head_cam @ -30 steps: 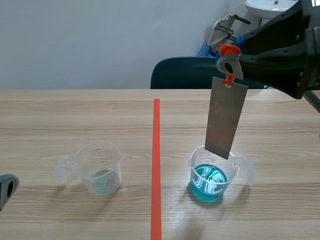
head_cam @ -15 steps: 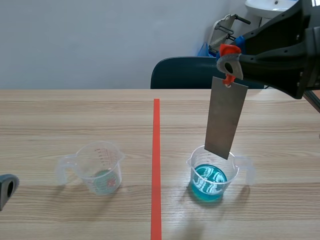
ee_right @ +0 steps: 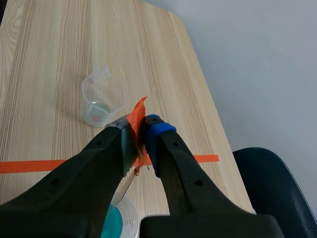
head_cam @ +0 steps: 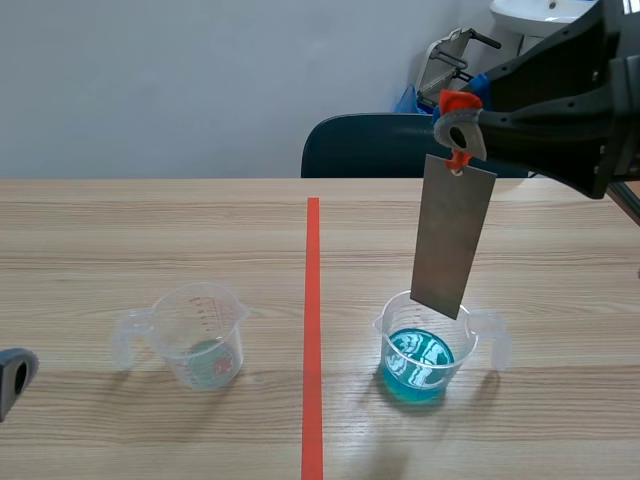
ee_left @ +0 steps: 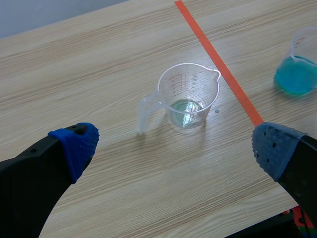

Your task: Do the redox reaction experiment

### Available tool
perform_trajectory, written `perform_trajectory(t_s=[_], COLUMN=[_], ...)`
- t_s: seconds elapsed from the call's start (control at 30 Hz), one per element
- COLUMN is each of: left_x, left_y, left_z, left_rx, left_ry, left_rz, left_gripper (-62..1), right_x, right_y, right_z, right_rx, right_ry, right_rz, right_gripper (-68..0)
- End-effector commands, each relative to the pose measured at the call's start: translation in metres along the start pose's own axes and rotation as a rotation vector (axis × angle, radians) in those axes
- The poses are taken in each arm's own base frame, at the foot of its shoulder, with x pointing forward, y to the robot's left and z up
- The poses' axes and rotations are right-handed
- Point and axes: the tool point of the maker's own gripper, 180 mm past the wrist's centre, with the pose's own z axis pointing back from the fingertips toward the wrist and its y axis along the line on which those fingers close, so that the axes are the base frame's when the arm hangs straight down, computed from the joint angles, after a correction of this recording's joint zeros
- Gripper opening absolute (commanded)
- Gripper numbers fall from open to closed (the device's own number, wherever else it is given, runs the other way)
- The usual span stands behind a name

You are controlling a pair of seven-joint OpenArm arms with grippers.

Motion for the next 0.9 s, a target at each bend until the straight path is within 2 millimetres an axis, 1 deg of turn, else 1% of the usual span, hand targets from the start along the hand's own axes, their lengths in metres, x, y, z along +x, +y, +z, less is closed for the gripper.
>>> perform_trajectory(t_s=[0.0,0.7,0.87], left_x=[0.0070,0.0071,0.0131], left_y=[-0.0023,-0.0023,-0.0022], left_z=[-0.0003,-0.0003,-0.0001], left_rx=[-0.006,-0.006,-0.006], left_ry=[-0.027,-0.028,-0.061], left_rz=[0.005,0.005,0.005], left_gripper=[1.4,1.4,1.4], right_x=[0.0119,0.0119,0.0119], right_y=[-0.0056,-0.0056,-0.0056], right_z=[0.0003,0.0003,0.0003], right_rx=[-0.013,-0.013,-0.013], right_ry=[-0.035,-0.035,-0.035], right_rz=[0.023,0.023,0.023], right_gripper=[-66.7,-66.7,-66.7])
